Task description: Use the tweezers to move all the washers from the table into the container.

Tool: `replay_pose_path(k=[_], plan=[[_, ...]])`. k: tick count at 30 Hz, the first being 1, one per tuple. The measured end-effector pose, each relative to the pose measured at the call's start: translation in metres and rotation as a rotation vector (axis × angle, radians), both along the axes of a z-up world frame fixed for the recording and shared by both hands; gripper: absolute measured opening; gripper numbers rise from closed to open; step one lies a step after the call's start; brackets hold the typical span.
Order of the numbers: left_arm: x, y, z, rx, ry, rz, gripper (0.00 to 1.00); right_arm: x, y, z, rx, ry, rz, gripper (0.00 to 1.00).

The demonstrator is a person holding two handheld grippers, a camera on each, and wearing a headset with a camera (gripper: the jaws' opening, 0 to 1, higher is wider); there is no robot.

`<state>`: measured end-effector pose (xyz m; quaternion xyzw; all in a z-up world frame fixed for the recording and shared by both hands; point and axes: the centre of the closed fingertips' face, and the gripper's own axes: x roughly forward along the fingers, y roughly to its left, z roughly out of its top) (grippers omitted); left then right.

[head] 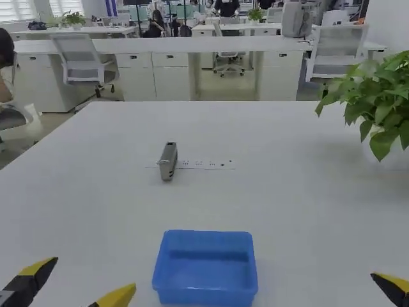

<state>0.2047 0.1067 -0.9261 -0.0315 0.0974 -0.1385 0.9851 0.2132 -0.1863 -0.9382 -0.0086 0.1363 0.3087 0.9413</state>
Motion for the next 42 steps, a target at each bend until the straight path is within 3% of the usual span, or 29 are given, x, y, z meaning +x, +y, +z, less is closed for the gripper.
replay_pose_path(k=[6, 9, 11, 18, 21, 34, 35, 37, 42], plan=[[0.000, -0.005, 0.001, -0.040, -0.001, -0.040, 0.79, 0.002, -0.004, -0.003, -0.047, -0.005, -0.026, 0.61], [0.000, -0.008, -0.002, -0.049, 0.010, -0.064, 0.78, 0.003, -0.003, -0.008, -0.049, 0.017, -0.025, 0.61], [-0.001, -0.009, 0.000, -0.057, -0.001, -0.074, 0.78, 0.003, -0.003, -0.010, -0.069, 0.020, -0.025, 0.61], [-0.001, -0.007, 0.000, -0.032, -0.012, -0.078, 0.78, 0.000, 0.003, -0.015, -0.100, 0.037, 0.001, 0.60], [-0.001, -0.006, -0.001, -0.041, -0.006, -0.076, 0.78, -0.001, 0.004, -0.015, -0.109, 0.033, 0.005, 0.60], [-0.001, -0.008, -0.011, -0.079, 0.042, -0.098, 0.76, 0.002, -0.010, -0.002, -0.082, -0.009, -0.074, 0.60], [-0.001, -0.011, -0.012, -0.080, 0.052, -0.111, 0.75, 0.002, -0.011, -0.001, -0.075, -0.008, -0.076, 0.60], [-0.006, -0.020, -0.021, -0.072, 0.111, -0.169, 0.73, 0.002, -0.012, -0.002, -0.063, 0.003, -0.077, 0.60], [-0.011, -0.030, -0.026, -0.066, 0.145, -0.232, 0.65, 0.001, -0.015, -0.008, -0.087, 0.028, -0.075, 0.58]])
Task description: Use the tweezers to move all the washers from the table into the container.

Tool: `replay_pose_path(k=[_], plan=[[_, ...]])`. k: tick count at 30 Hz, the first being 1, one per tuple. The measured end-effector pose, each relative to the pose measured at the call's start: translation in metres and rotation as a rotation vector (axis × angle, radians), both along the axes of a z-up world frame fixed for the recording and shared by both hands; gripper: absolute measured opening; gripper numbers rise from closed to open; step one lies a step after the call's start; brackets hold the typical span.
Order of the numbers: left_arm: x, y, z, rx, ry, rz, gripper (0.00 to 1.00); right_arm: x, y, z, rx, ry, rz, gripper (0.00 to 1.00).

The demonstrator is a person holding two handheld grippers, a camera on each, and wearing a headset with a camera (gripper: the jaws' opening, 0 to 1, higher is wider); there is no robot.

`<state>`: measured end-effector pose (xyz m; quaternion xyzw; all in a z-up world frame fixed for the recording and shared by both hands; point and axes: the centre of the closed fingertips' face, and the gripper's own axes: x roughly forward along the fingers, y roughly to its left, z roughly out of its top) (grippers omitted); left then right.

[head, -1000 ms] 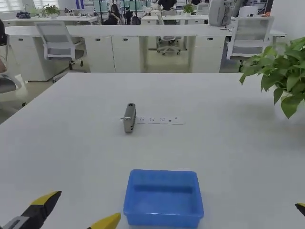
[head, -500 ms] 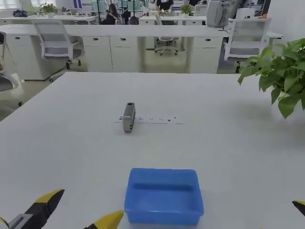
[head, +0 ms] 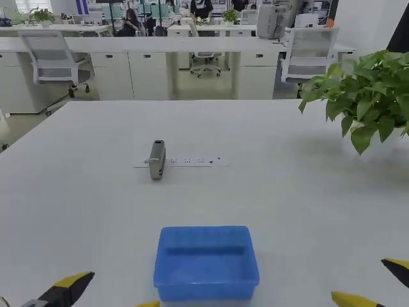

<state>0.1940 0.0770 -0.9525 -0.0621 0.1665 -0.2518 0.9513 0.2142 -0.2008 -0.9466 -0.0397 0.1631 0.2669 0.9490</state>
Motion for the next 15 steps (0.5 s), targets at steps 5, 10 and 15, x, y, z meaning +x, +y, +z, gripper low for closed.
replay_pose_path(k=[5, 10, 15], plan=[[-0.010, -0.020, -0.020, 0.019, 0.131, -0.143, 0.52, 0.000, -0.005, -0.005, -0.039, 0.012, -0.007, 0.55], [-0.023, -0.036, -0.054, 0.093, 0.285, -0.312, 0.35, 0.001, -0.009, -0.009, -0.051, 0.023, -0.016, 0.54], [-0.033, -0.043, -0.075, 0.184, 0.351, -0.458, 0.27, 0.001, -0.011, -0.011, -0.055, 0.036, -0.021, 0.53]])
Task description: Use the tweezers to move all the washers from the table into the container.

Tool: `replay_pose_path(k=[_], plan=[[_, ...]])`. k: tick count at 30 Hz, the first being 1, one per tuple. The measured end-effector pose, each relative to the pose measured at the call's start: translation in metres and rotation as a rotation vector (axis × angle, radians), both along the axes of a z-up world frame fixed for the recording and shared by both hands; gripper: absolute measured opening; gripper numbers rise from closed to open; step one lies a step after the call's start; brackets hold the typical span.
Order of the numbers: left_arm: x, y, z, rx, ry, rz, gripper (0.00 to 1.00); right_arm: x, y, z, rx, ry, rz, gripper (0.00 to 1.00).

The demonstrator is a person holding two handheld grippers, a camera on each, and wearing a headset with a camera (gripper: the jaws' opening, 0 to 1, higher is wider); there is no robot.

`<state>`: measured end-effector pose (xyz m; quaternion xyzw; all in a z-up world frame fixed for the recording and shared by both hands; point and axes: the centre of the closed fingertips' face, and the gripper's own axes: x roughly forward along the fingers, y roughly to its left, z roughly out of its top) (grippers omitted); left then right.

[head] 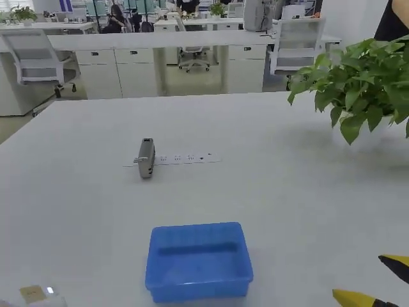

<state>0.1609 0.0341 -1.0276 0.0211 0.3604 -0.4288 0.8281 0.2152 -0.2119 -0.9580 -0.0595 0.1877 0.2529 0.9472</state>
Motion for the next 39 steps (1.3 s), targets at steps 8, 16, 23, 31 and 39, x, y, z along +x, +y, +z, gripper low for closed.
replay_pose_path(k=[8, 16, 23, 31, 39], plan=[[-0.008, 0.008, -0.035, 0.163, 0.092, -0.149, 0.19, -0.004, 0.010, -0.004, 0.051, 0.044, 0.052, 0.46], [-0.006, 0.007, -0.054, 0.392, 0.002, -0.341, 0.11, -0.007, 0.019, -0.012, 0.013, 0.068, 0.102, 0.45], [-0.004, 0.002, -0.055, 0.488, -0.099, -0.485, 0.02, -0.011, 0.025, -0.016, 0.000, 0.089, 0.145, 0.40], [-0.012, 0.002, -0.057, 0.601, -0.184, -0.678, 0.00, -0.018, 0.040, -0.021, -0.027, 0.120, 0.220, 0.37], [-0.019, 0.000, -0.033, 0.577, -0.201, -0.688, 0.00, -0.046, 0.084, -0.029, -0.077, 0.182, 0.456, 0.35]])
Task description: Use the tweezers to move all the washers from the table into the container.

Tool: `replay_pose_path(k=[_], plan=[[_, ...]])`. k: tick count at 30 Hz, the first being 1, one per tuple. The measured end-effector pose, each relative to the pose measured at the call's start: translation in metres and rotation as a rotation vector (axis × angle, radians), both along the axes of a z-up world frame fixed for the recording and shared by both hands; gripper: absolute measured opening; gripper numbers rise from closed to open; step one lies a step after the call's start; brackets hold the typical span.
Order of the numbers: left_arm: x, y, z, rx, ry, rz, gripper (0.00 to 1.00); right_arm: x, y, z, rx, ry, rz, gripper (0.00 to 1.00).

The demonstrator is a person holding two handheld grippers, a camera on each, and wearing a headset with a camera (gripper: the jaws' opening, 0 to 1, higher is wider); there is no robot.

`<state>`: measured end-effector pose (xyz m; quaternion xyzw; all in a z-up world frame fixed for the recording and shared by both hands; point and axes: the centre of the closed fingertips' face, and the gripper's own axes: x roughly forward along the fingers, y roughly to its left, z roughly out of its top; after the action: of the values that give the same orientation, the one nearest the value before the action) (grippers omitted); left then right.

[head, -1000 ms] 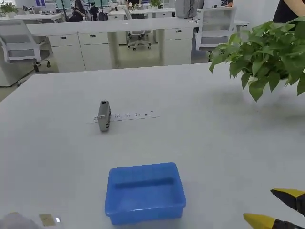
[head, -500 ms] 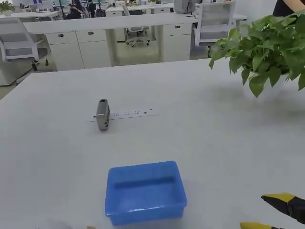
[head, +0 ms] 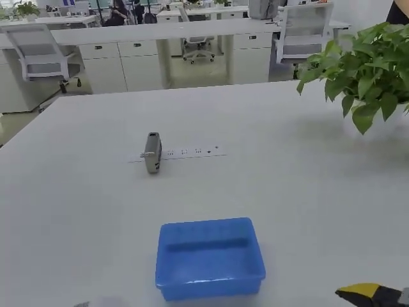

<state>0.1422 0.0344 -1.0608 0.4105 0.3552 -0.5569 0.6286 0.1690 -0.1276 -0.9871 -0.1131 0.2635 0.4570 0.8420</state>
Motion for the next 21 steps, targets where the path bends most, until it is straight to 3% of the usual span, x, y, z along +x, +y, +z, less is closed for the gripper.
replay_pose_path(k=[1, 3, 6, 11, 14, 15, 18, 21], plan=[[-0.001, -0.001, 0.004, -0.010, 0.003, 0.003, 0.00, -0.003, 0.011, 0.002, 0.031, 0.009, 0.023, 0.35], [-0.004, -0.004, 0.013, -0.036, 0.011, 0.003, 0.00, -0.011, 0.024, 0.000, 0.031, 0.017, 0.092, 0.34], [-0.007, -0.011, 0.027, -0.067, 0.017, 0.018, 0.00, -0.017, 0.039, -0.012, -0.049, -0.008, 0.166, 0.32], [-0.010, -0.023, 0.044, -0.112, 0.013, 0.033, 0.00, -0.026, 0.054, -0.030, -0.117, 0.000, 0.287, 0.30], [-0.012, -0.031, 0.052, -0.122, 0.028, 0.049, 0.00, -0.027, 0.062, -0.035, -0.117, -0.002, 0.334, 0.26], [-0.013, -0.033, 0.055, -0.120, 0.041, 0.066, 0.00, -0.028, 0.063, -0.037, -0.119, -0.002, 0.351, 0.23], [-0.014, -0.042, 0.063, -0.133, 0.038, 0.069, 0.00, -0.029, 0.069, -0.041, -0.117, 0.022, 0.396, 0.11], [-0.015, -0.049, 0.068, -0.135, 0.046, 0.073, 0.00, -0.030, 0.075, -0.044, -0.113, 0.046, 0.425, 0.11]])
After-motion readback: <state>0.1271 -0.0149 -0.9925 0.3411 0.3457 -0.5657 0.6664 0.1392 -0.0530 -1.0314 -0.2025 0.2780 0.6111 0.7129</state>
